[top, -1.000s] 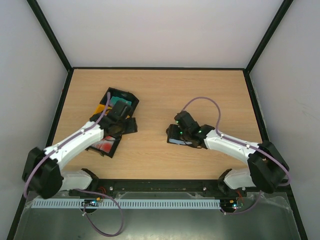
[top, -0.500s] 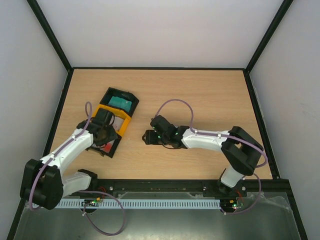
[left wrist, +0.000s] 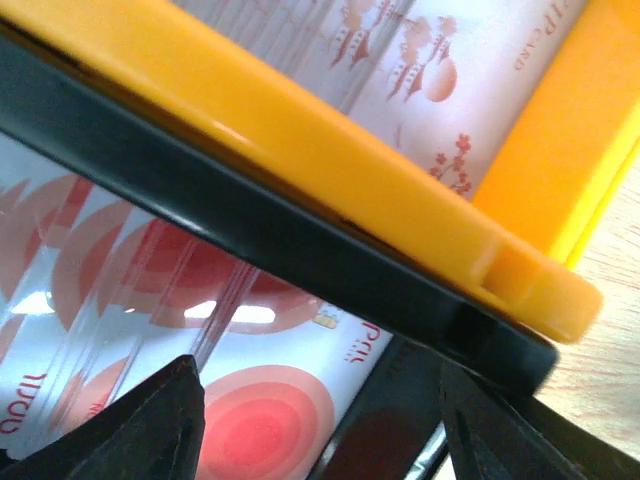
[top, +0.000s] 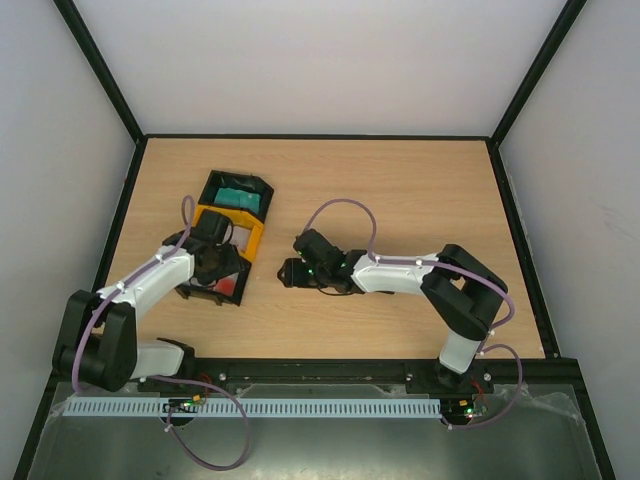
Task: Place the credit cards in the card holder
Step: Pick up the credit card from the storage box.
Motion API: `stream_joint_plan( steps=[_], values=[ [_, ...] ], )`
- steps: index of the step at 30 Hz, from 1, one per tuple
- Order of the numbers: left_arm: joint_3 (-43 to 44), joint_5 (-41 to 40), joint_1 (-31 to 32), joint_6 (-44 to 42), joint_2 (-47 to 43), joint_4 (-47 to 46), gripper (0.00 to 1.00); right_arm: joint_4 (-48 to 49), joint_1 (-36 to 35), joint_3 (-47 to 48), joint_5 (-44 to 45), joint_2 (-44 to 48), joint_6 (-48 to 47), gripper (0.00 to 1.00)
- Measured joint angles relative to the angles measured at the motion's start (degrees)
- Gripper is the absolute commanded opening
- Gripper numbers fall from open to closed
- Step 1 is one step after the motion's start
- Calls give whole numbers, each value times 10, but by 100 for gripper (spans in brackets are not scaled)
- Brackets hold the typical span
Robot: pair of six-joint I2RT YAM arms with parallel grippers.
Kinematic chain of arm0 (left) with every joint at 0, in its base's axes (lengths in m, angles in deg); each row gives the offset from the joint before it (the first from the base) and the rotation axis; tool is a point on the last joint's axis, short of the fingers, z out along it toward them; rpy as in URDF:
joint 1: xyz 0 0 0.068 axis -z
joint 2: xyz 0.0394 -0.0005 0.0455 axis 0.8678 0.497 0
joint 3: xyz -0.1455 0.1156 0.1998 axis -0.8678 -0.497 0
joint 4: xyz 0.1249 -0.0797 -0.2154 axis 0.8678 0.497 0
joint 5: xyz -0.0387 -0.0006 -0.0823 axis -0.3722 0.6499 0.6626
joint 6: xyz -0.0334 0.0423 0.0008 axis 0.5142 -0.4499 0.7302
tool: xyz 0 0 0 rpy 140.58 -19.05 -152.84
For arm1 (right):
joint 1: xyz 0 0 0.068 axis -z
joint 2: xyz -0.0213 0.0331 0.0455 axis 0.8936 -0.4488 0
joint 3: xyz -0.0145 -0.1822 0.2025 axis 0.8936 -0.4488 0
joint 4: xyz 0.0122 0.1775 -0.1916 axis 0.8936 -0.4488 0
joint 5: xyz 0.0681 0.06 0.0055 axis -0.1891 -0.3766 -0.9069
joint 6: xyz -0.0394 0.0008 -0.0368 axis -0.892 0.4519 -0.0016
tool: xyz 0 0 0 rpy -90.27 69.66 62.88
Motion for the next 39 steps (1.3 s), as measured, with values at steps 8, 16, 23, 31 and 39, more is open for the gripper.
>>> stream_joint_plan(
  steps=[8,16,23,31,39],
  values=[
    [-3,-16,-1,5,2,-1,67,27,0,11,-23,-15,8,55],
    [-12,-7,-1,1,20,-16,65,38,0,10,-28,-15,9,55],
    [-10,9,-2,-22,37,-24,59,38,0,10,-29,-15,9,55],
    [-7,40,-4,-40,37,-23,54,38,-3,11,-29,-16,9,54],
    [-7,91,-4,-45,16,-20,49,37,-15,26,-30,-41,8,52]
  ],
)
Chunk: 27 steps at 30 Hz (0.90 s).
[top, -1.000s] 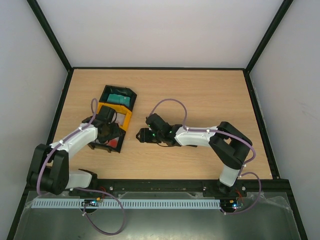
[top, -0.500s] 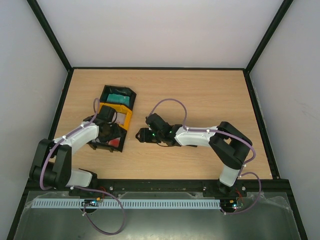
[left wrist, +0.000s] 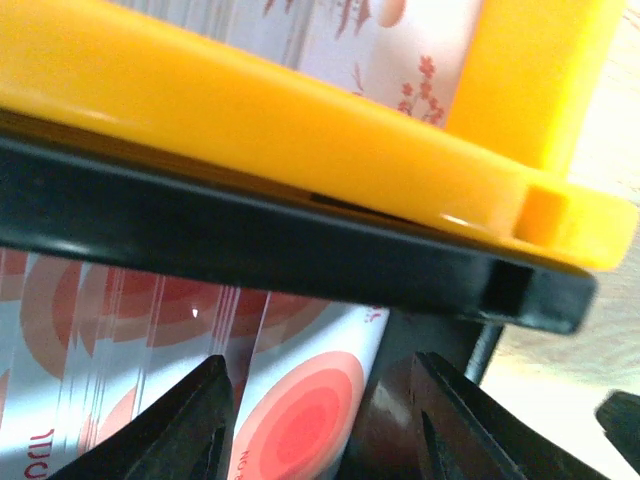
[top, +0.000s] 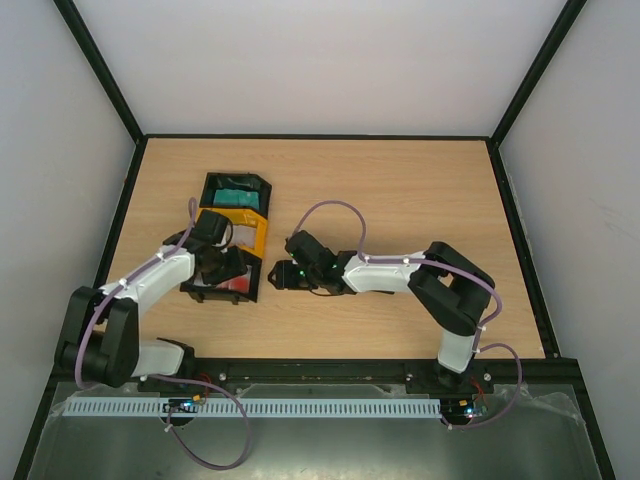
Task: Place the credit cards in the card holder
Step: Pick up the credit card from the storage box.
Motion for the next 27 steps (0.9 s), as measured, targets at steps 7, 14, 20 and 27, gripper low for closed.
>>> stream_joint_plan(
  steps=[7,14,20,27],
  values=[
    [0,53,0,-2,-25,-2,45,-4,0,0,0,-4,0,51],
    [0,95,0,-1,-31,-10,40,-5,0,0,1,-4,0,50],
    [0,110,0,0,-35,-18,37,-6,0,0,4,-4,-1,50],
    [-1,115,10,4,-21,-33,30,-9,0,0,9,-4,-2,50]
  ],
)
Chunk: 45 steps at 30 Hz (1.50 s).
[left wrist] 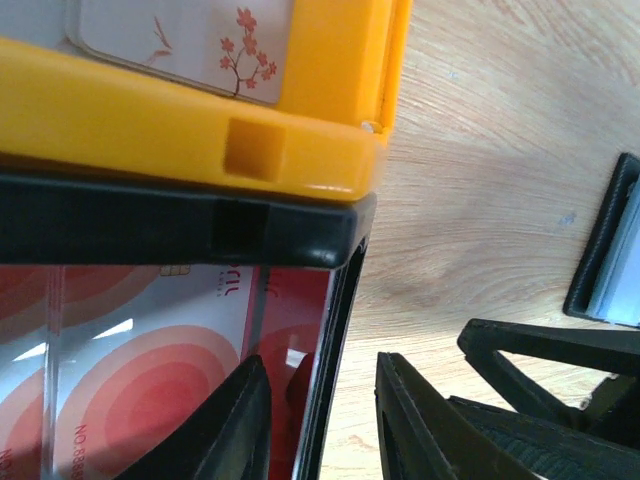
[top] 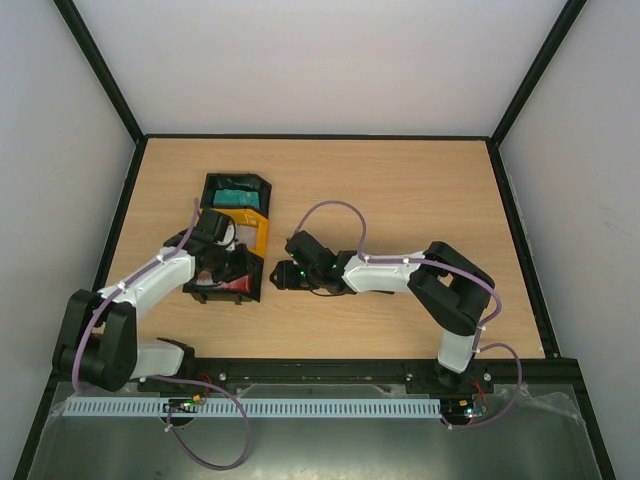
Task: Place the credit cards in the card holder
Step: Pick up the credit card from the storage box.
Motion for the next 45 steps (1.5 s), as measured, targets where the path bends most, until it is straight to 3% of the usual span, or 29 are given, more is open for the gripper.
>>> stream_joint_plan(
  steps=[12,22,31,39,45],
  values=[
    [10,-67,42,9,32,5,12,-8,0,0,10,0,-3,50],
    [24,-106,45,7,16,34,3,-11,0,0,20,0,-7,50],
    [49,-128,45,3,-14,74,2,-20,0,0,29,13,-19,55],
    [58,-126,45,2,-93,96,3,-89,17,0,52,114,-128,59],
    [63,-53,45,-19,-205,45,2,-147,32,-6,80,227,-162,59]
  ],
)
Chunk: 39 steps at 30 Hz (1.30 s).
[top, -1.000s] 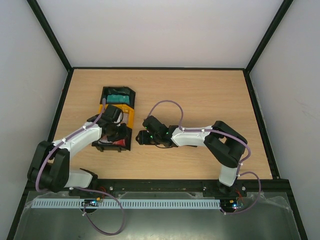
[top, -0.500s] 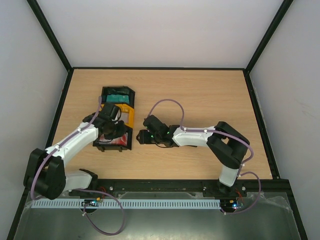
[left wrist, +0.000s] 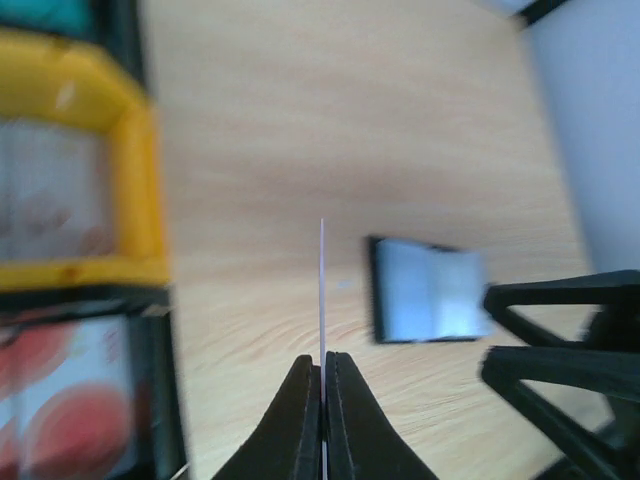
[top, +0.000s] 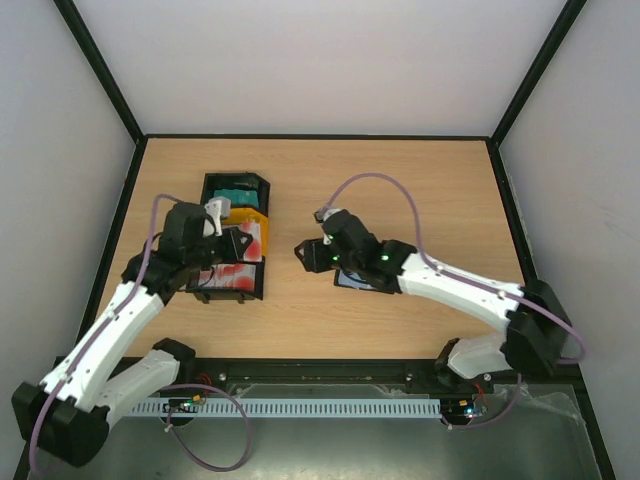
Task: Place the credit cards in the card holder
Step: Pick up the credit card from the storage box.
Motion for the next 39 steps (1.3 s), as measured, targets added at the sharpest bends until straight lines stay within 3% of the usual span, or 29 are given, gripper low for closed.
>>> stream_joint_plan(
  steps=[9,15,18,23,28,36,39],
  values=[
    [-11,127,3,49,-84,-225,2,-61,2,-42,72,206,8,65],
    [-19,180,34,128,-67,-373,2,-59,3,-49,101,310,19,81],
    [-19,190,68,157,-48,-441,3,-30,3,-49,84,344,22,87],
    [-17,192,122,172,-16,-501,3,58,3,-49,-7,343,37,86],
    [-17,193,144,171,-10,-521,3,109,3,-44,-66,298,63,76],
    [-17,196,145,169,-14,-527,3,138,3,-33,-116,258,90,34],
    [-17,196,145,167,-15,-526,3,164,3,-35,-140,250,106,22]
  ],
)
